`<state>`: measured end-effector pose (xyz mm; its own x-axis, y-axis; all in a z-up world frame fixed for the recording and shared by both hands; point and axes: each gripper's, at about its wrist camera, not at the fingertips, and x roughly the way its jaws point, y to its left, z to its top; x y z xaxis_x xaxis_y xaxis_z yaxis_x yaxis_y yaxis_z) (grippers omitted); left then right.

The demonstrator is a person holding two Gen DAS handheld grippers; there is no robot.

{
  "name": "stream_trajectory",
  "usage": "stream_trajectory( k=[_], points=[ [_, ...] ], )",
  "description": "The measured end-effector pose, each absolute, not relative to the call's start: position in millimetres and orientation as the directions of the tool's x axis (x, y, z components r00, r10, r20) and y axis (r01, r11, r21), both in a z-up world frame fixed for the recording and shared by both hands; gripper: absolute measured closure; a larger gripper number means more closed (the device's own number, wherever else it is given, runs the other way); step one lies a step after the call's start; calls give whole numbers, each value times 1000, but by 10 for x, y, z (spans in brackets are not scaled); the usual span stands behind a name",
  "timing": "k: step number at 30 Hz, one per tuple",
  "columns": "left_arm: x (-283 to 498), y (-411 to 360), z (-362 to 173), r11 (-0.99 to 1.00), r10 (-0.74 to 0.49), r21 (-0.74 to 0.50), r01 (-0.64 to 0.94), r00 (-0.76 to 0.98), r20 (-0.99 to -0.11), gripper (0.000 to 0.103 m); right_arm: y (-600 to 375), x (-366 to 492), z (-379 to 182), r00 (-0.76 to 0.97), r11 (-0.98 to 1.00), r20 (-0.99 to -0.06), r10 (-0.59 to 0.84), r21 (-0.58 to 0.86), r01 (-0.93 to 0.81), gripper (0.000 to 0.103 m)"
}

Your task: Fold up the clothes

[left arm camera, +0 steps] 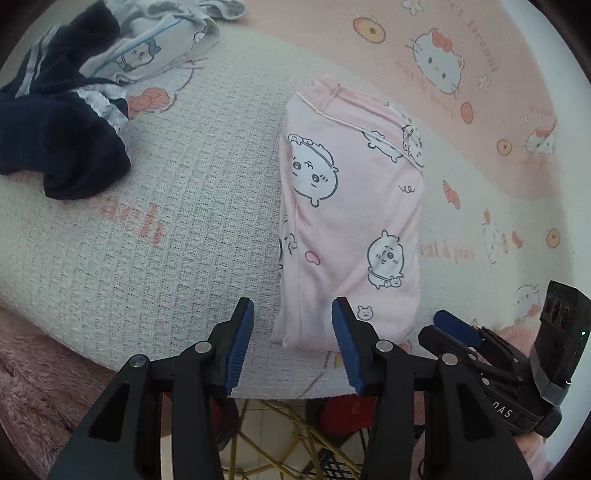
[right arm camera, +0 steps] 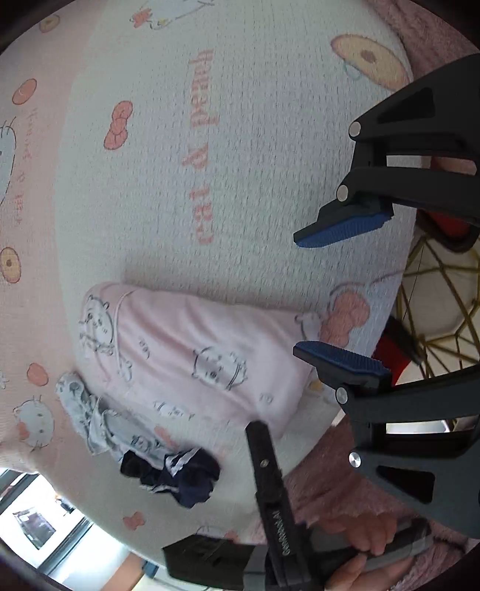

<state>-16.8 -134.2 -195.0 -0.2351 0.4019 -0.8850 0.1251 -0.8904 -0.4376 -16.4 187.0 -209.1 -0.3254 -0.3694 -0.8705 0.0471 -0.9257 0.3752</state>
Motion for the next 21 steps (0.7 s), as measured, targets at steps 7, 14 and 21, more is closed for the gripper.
stream_trajectory(
  k=[7,14,21],
  points=[
    [119,-1336,-2004,-917,342,-375,140,-212,-916,56,1527,-180,-2180,-300,-964,-920,-251,210,161,55],
    [24,-1240,-2001,-878,431,-461,133,-204,-879,56,1755,-187,-2089,-325,-956,-899,-292,283,75,52],
    [-95,-986,-2084,-892,429,-447,74,-175,-886,58,1752,-416,-2260,-298,-876,-834,-464,483,10,52]
  ],
)
